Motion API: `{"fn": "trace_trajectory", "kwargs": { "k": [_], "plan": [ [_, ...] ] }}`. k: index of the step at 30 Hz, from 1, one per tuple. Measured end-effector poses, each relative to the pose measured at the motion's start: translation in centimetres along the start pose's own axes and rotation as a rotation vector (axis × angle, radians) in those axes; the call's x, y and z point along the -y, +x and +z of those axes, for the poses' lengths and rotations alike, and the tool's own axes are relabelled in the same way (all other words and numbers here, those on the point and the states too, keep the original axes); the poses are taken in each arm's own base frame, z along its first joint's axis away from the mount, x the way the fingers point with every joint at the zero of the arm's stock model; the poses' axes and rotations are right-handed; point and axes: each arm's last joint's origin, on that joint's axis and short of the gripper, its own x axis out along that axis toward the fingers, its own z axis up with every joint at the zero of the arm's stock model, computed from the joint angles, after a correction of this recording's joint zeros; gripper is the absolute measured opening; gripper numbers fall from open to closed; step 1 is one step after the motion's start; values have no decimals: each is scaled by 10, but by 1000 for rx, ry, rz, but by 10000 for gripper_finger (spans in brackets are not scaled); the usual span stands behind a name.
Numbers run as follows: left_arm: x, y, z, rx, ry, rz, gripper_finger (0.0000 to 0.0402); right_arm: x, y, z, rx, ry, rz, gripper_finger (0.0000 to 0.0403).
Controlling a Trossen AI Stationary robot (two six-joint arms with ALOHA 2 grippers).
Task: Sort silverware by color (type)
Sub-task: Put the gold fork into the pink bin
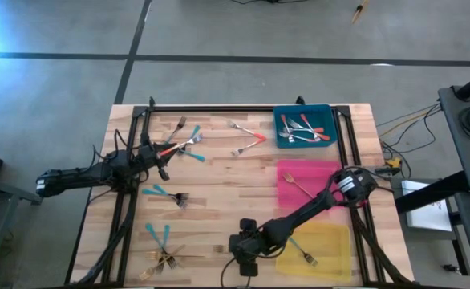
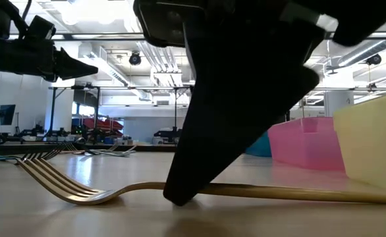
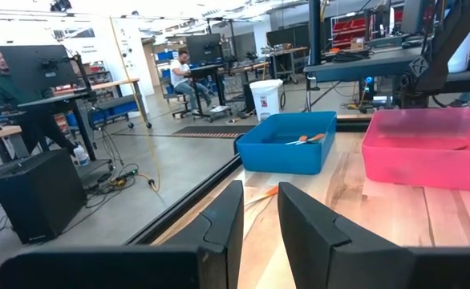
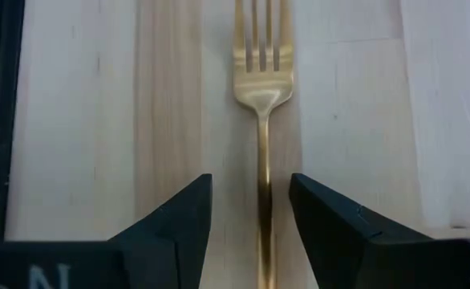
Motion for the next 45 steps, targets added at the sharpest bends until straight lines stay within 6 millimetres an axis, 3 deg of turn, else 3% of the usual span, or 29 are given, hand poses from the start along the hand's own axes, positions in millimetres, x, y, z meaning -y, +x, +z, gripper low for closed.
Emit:
{"fn": "trace_trajectory", "kwargs": {
  "k": [7,13,19,22,28,32,35,37,45],
  "plan": [
    [0,0,0,0,0,-1,64,2,4,-2,-13,4,-10,133],
    [0,0,0,1,0,0,64,3,4,-2,-21,-4,-17,24],
    [0,0,0,1,0,-1,64,4,-6,3,-33,9,-19,13],
    [0,0,0,1,0,0,64,6,-26,11,-85,-14,-59,12],
    [0,0,0,-2,1,-1,64,13,-114,49,-16,-128,-247,11],
    [0,0,0,-5,2,-2,64,32,-159,52,-52,-158,-417,11],
    [0,0,-1,-7,3,-2,64,56,-193,42,-106,-84,-549,12],
    [0,0,-1,-7,3,-2,64,74,-204,27,-179,0,-620,12],
    [0,1,-1,-11,5,-2,64,120,-204,-52,-340,275,-749,12]
  ]
}}
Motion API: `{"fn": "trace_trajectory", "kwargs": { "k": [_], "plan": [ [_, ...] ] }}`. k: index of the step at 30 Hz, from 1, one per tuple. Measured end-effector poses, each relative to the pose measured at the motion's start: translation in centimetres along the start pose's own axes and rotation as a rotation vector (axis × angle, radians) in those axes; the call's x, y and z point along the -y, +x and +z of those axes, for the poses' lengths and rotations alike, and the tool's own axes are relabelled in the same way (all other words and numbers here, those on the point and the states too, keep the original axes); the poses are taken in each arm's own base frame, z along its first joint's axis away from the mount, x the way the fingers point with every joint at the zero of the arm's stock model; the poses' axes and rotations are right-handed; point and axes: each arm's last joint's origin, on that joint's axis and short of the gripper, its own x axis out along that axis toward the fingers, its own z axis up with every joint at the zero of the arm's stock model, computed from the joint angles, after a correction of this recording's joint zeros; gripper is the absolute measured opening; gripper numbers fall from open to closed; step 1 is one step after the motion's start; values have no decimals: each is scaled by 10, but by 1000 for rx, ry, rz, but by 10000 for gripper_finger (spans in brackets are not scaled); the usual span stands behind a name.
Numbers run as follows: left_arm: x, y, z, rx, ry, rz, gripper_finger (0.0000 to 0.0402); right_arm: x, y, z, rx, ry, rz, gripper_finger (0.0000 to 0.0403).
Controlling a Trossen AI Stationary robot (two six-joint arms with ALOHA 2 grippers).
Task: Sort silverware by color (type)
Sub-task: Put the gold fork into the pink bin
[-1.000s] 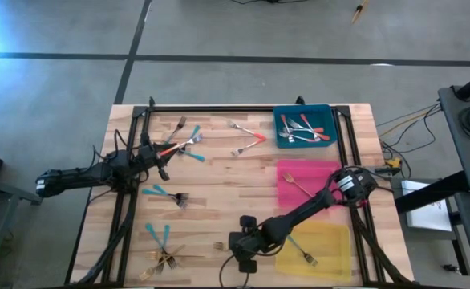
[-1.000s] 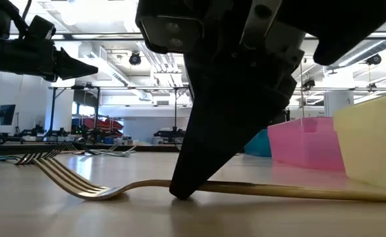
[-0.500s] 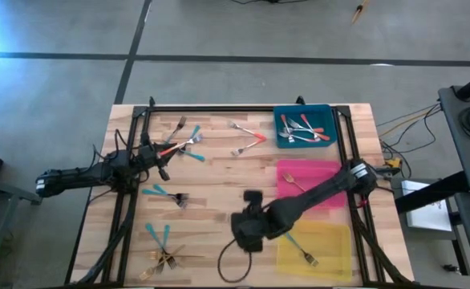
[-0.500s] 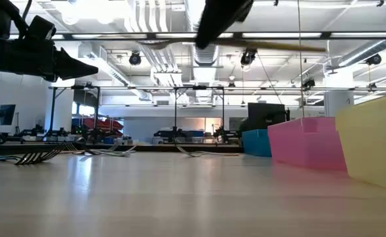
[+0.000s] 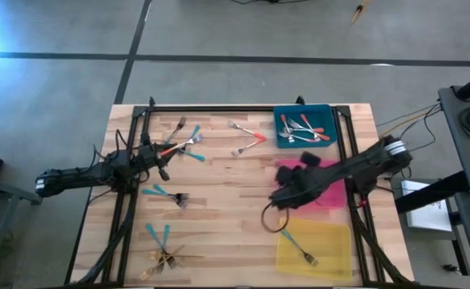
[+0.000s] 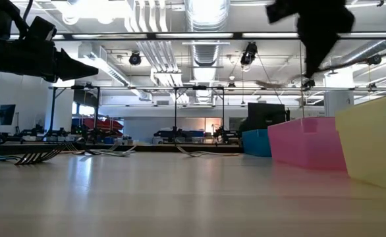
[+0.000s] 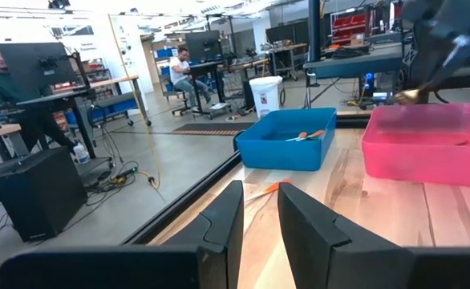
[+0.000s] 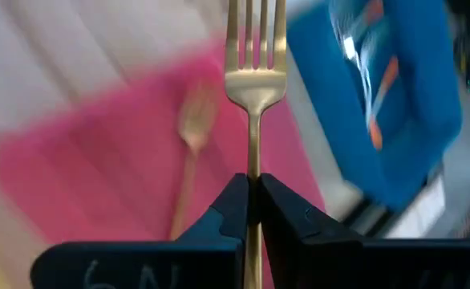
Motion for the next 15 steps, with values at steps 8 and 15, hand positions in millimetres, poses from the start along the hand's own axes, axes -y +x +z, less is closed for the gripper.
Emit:
{"fn": "trace_trajectory", "kwargs": {
  "k": [8,15],
  "plan": [
    [0,0,0,1,0,0,64,23,36,-48,-86,152,35,13],
    [0,0,0,1,0,0,64,29,50,-63,-6,243,122,16]
  ]
}}
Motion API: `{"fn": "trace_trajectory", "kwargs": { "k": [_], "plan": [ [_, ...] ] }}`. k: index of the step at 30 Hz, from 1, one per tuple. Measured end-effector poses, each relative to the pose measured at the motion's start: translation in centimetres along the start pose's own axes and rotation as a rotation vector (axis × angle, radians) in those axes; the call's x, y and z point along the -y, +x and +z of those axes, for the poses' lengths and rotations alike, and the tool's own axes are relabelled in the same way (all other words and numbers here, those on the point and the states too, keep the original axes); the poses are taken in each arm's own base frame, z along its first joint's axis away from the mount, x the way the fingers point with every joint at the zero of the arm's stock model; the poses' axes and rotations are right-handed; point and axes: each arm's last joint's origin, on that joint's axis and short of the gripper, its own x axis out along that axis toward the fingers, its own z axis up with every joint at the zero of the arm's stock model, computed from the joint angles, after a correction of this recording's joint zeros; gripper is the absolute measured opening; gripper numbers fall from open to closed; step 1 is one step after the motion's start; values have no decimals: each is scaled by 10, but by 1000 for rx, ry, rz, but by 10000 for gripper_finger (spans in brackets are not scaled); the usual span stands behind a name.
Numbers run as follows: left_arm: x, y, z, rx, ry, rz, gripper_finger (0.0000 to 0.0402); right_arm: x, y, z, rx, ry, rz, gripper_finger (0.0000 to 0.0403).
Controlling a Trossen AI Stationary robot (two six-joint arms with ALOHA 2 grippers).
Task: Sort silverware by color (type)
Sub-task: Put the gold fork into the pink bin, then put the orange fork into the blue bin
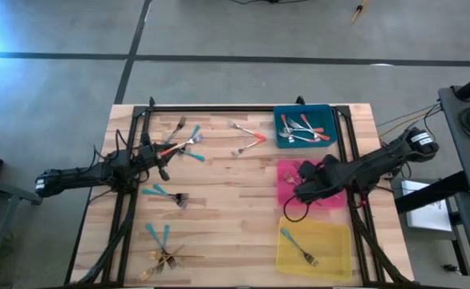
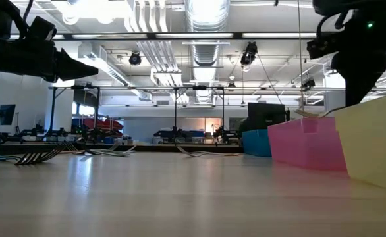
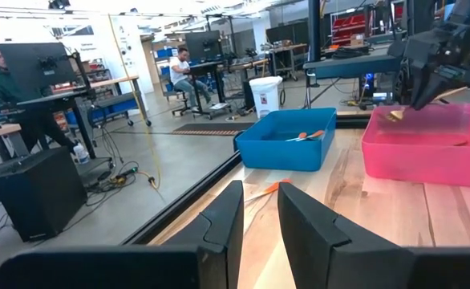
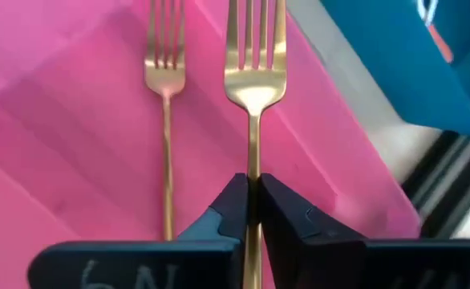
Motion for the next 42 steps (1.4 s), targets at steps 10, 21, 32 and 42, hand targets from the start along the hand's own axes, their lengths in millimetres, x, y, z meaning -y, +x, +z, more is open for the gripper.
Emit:
{"fn": "trace_trajectory", "kwargs": {
  "k": [10,21,32,42],
  "plan": [
    [0,0,0,0,0,0,64,-3,-18,10,58,30,95,81],
    [0,0,0,0,0,0,64,-52,-54,76,472,-254,401,77],
    [0,0,0,0,0,0,64,-83,-14,162,481,-730,171,90],
    [0,0,0,0,0,0,64,-52,49,216,181,-630,184,91]
  ]
}}
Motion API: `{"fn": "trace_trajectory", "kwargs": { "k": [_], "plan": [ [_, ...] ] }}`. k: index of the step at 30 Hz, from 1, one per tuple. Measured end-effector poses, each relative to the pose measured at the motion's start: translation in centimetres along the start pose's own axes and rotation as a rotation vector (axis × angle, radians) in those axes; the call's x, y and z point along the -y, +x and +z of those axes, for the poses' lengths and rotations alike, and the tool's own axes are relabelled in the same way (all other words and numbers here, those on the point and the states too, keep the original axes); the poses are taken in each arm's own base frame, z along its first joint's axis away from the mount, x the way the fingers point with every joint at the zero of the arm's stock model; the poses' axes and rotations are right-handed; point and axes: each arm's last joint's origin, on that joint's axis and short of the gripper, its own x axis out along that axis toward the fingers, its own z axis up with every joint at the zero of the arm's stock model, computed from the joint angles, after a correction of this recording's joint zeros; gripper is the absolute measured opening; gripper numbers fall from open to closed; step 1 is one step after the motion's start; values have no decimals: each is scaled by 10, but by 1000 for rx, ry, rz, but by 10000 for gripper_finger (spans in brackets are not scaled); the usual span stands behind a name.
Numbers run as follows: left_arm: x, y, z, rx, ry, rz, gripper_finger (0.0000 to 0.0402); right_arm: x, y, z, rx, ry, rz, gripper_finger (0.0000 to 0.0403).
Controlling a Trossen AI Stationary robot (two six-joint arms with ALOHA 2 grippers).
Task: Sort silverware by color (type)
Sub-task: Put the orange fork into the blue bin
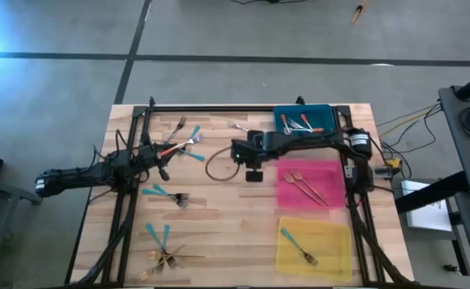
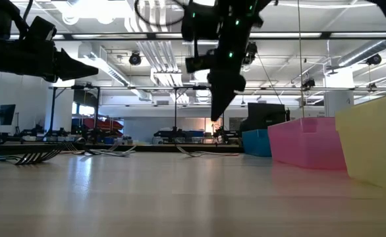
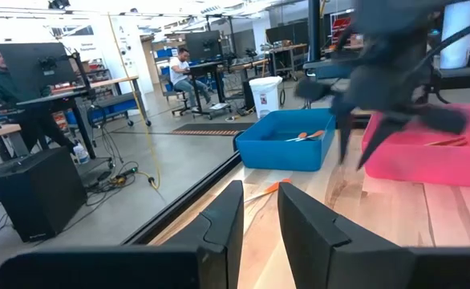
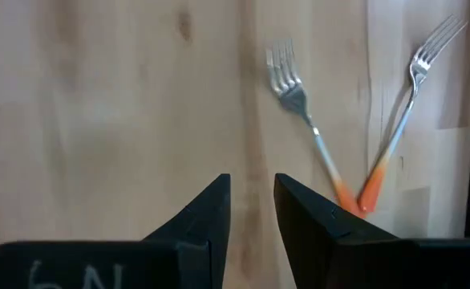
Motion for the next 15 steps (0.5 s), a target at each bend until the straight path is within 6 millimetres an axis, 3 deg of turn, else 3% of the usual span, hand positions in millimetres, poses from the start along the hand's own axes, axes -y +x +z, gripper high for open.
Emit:
{"fn": "trace_trajectory", "kwargs": {
  "k": [4,15],
  "plan": [
    [0,0,0,-1,0,0,64,16,18,0,-30,-2,-2,91],
    [0,0,0,-1,0,0,64,50,43,-3,-26,27,56,91]
  ]
}}
